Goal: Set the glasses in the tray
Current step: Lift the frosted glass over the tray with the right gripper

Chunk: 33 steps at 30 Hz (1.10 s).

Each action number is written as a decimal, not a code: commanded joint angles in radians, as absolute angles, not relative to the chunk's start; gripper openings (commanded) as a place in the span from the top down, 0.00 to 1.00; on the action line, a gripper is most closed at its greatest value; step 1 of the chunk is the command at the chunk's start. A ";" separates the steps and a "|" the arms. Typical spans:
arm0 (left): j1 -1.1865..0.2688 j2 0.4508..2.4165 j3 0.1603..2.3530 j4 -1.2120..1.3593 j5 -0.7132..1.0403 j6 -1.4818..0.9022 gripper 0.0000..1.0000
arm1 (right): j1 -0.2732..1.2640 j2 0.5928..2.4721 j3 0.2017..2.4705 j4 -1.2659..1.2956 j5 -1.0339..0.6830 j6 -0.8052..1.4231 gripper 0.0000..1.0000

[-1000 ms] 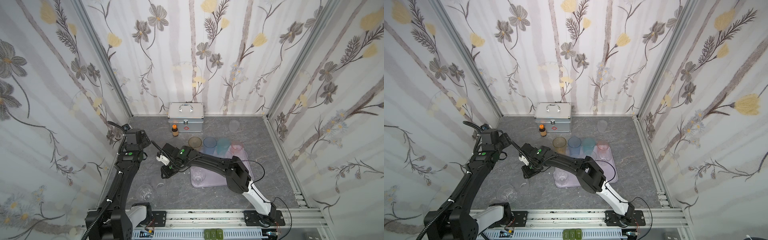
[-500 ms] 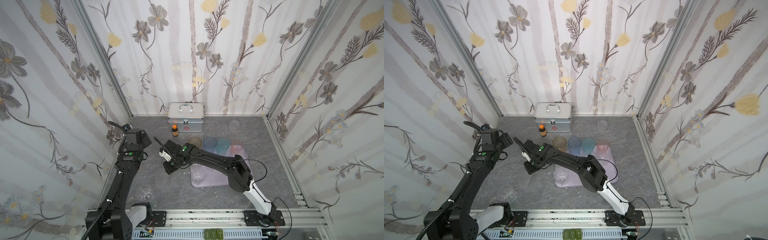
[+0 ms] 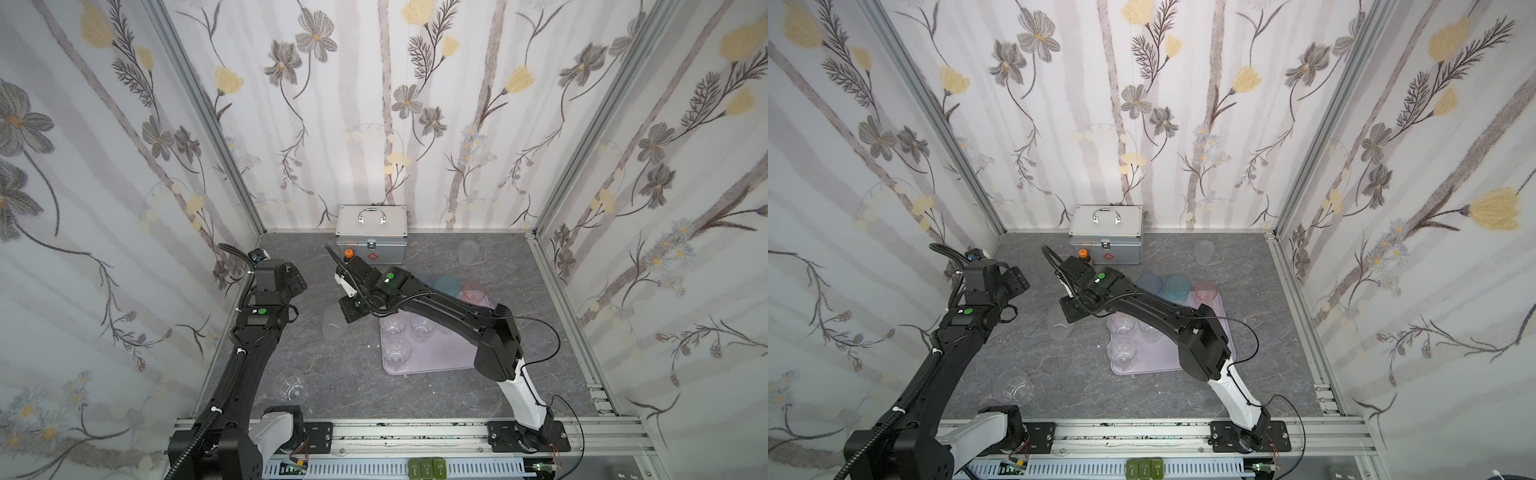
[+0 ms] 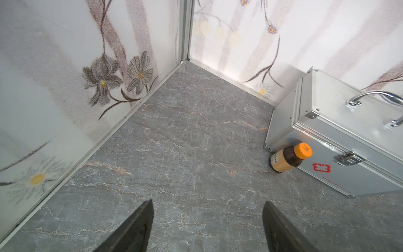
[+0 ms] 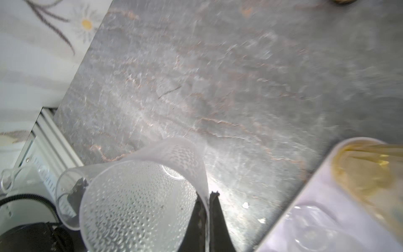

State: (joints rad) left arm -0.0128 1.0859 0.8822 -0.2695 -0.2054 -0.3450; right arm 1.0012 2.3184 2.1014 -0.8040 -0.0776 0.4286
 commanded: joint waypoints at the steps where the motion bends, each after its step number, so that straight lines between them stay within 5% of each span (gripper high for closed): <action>1: -0.039 1.076 0.895 -0.281 -0.215 -0.366 0.19 | 0.982 2.254 2.104 -0.803 0.000 0.433 0.95; 14: -0.333 1.091 0.979 -0.296 -0.279 -0.416 0.19 | 0.858 1.940 1.982 -1.002 0.202 0.388 0.95; 33: -0.566 1.211 0.979 -0.281 -0.328 -0.476 0.18 | 0.843 1.534 1.429 -1.075 0.150 0.471 0.95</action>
State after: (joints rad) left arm -0.5587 1.2072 0.9863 -0.2947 -0.3019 -0.4503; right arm 0.8127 1.5455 1.4578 -1.1168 0.1810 0.4332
